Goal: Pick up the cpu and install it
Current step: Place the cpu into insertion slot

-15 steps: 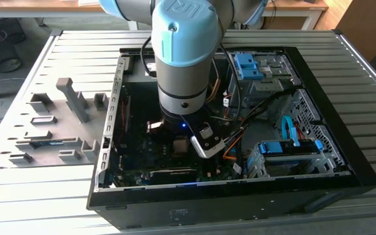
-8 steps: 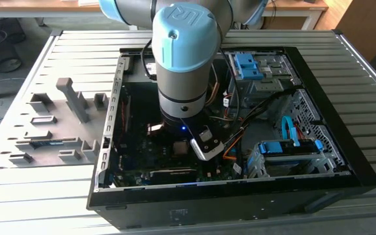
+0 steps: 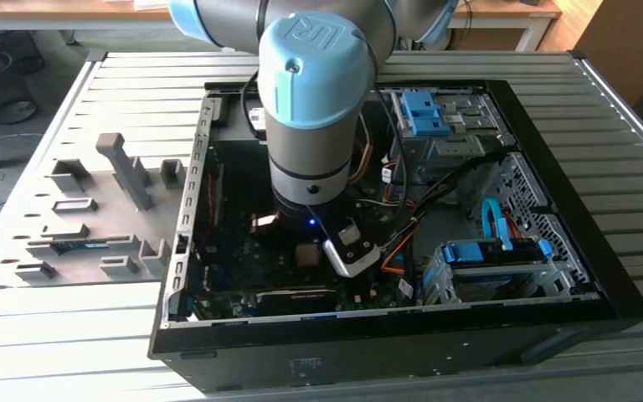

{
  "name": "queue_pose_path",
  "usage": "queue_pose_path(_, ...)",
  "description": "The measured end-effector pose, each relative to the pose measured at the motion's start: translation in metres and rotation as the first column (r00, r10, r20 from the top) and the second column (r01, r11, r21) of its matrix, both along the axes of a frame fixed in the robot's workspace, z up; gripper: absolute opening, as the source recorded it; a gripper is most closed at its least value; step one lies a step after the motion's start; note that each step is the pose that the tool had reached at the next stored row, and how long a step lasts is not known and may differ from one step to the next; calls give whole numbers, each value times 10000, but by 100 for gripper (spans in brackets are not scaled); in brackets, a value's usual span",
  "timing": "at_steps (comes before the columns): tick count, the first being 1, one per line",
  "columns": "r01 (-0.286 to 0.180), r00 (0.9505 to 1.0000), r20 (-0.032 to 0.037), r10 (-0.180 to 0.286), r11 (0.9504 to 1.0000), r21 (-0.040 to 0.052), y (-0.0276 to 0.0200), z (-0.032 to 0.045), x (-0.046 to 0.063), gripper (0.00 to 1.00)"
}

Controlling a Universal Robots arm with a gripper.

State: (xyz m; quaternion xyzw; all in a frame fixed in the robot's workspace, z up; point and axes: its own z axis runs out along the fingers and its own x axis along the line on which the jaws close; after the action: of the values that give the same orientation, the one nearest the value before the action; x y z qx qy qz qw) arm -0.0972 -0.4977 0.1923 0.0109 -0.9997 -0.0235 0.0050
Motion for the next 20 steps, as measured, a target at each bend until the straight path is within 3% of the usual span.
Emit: queue_pose_path(20,283,9996,2,-283,9996,-1,26,-42,-28,47)
